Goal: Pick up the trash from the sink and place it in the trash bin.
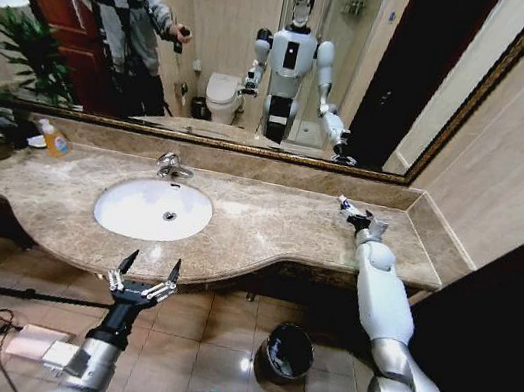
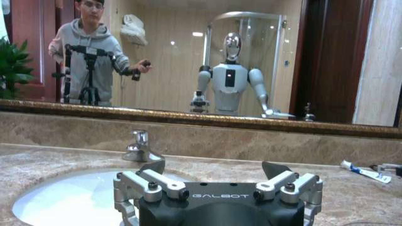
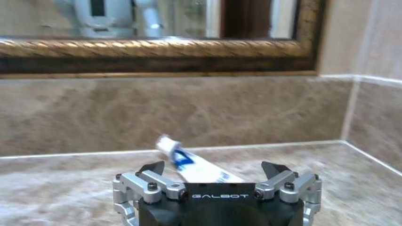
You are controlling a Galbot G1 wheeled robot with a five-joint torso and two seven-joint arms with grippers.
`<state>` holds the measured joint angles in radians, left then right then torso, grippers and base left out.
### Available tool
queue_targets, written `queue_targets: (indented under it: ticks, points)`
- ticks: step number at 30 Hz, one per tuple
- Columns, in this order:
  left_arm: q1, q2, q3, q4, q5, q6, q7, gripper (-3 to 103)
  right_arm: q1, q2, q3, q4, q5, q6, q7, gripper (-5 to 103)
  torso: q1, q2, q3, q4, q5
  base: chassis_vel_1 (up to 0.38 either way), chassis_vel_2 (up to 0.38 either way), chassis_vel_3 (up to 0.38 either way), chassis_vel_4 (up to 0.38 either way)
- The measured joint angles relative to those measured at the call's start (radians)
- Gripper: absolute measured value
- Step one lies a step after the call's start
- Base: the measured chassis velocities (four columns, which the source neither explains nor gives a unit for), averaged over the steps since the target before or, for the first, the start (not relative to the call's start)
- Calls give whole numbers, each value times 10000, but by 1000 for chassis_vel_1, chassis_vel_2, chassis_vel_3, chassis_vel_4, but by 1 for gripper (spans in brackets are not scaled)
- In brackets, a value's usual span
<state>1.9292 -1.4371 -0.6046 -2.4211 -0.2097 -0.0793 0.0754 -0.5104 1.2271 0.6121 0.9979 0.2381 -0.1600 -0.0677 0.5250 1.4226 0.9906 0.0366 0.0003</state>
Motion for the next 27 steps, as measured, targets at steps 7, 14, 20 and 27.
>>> queue_targets:
  ticks: [7, 14, 20, 27]
  points:
    - [0, 0, 0, 0, 0, 0, 0, 100, 172, -90, 57, -564, 309, -48, 48, 100, 0, 1, 0, 3, -1, 0, 0, 0, 0]
    - [0, 0, 0, 0, 0, 0, 0, 100, 648, -126, 52, -1296, 384, 93, 34, 100, -1, 1, 0, 1, -3, 0, 0, 0, 0]
    - [0, 0, 0, 0, 0, 0, 0, 100, 963, -71, -27, -1774, 311, 261, -134, 95, 0, 1, 0, 2, -2, 0, 0, 0, 0]
    - [0, 0, 0, 0, 0, 0, 0, 100, 1170, 9, -24, -2147, 162, 360, -323, 73, 0, 1, 0, 2, -2, 0, 0, 0, 0]
